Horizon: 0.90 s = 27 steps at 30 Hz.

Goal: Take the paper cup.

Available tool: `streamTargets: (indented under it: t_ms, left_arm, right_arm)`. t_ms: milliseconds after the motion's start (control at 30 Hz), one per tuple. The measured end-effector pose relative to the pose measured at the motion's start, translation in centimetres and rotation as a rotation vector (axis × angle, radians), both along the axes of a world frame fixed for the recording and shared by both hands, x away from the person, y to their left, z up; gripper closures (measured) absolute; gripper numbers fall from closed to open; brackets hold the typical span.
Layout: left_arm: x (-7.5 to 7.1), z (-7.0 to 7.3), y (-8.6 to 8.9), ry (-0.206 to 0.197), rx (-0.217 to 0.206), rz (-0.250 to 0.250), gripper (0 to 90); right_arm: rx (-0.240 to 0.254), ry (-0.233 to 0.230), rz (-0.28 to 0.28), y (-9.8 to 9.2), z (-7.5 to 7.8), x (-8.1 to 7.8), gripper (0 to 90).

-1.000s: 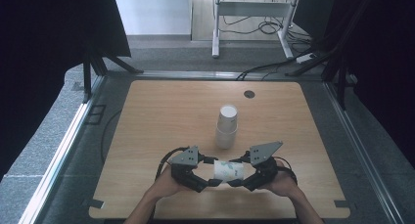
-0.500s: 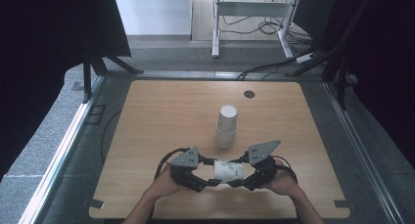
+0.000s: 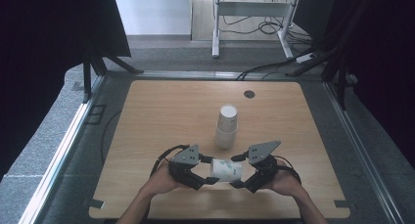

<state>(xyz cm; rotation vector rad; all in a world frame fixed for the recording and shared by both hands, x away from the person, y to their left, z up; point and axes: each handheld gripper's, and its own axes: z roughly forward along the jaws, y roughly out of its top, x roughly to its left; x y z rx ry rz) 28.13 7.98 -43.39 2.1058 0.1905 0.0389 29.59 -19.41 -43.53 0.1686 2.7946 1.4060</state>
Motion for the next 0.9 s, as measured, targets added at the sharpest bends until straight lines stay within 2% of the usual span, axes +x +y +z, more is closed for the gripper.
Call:
streamTargets:
  t_ms: [67, 300, 500, 700, 900]
  left_arm:
    - [0.1, 0.2, 0.0, -0.001, 0.036, 0.006, 34.1]
    - [0.4, 1.2, -0.8, -0.016, 0.175, 0.016, 33.7]
    - [0.4, 2.0, -2.0, -0.039, 0.297, 0.003, 33.5]
    - [0.4, 2.3, -2.9, -0.040, 0.366, -0.008, 33.3]
    - [0.5, 2.5, -3.7, -0.062, 0.435, -0.024, 33.1]
  right_arm:
    - [-0.008, -0.003, -0.003, 0.0, 0.0, 0.0, 16.0]
    - [-0.115, -0.036, -0.017, 0.5, 0.3, -0.5, 14.2]
    - [-0.196, -0.062, -0.013, 1.4, 0.4, -0.6, 14.2]
    - [-0.263, -0.064, -0.006, 2.3, 0.2, -0.6, 14.5]
    - [-0.317, -0.069, 0.006, 3.2, -0.1, -0.4, 15.7]
